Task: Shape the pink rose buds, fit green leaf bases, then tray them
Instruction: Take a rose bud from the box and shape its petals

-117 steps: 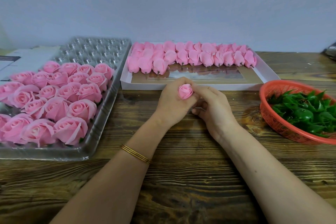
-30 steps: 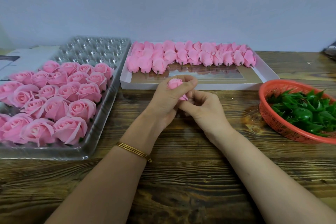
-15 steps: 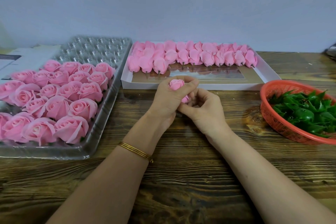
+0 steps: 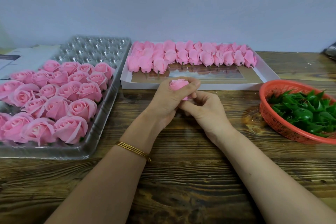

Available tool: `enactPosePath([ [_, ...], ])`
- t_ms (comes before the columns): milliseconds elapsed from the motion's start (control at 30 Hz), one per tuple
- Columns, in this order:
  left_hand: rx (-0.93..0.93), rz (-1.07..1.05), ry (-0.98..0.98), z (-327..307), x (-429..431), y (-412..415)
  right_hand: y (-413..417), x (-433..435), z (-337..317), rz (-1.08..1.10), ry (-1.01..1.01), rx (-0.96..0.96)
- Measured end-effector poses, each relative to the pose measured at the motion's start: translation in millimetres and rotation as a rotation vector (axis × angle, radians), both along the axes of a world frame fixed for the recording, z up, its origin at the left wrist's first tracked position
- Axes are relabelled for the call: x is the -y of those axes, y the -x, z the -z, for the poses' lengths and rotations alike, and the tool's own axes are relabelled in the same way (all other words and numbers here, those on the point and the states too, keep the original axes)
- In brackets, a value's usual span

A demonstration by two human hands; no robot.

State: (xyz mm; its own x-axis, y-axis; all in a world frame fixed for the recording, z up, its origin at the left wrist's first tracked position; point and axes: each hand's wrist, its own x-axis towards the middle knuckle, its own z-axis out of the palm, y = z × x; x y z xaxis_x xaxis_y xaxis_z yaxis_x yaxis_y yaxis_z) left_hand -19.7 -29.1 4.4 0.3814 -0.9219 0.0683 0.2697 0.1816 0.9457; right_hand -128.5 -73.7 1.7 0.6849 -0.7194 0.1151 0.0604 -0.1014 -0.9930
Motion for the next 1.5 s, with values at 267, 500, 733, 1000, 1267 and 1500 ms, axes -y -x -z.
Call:
enactPosePath([
  [267,0.014,0.003,-0.016,-3.0,-1.9,2.0,-0.2,-1.5,-1.5,0.024,0.0,0.001],
  [500,0.015,-0.006,-0.02,-1.6,-0.9,1.2,1.4,0.8,-0.2,0.02,-0.024,0.023],
  [733,0.034,-0.003,-0.016,-2.5,-3.0,0.5,2.0,2.4,-1.6,-0.038,-0.113,0.017],
  [1000,0.062,-0.009,-0.034,-2.4,-2.7,2.4,-0.2,3.0,-2.5,0.032,-0.132,0.025],
  [1267,0.091,0.011,-0.033,-3.6,-2.9,3.0,-1.5,2.7,-2.2,0.125,-0.123,0.01],
  [1500,0.118,0.021,-0.047,-4.5,-3.8,3.3,-3.6,5.2,1.3,0.152,-0.123,-0.027],
])
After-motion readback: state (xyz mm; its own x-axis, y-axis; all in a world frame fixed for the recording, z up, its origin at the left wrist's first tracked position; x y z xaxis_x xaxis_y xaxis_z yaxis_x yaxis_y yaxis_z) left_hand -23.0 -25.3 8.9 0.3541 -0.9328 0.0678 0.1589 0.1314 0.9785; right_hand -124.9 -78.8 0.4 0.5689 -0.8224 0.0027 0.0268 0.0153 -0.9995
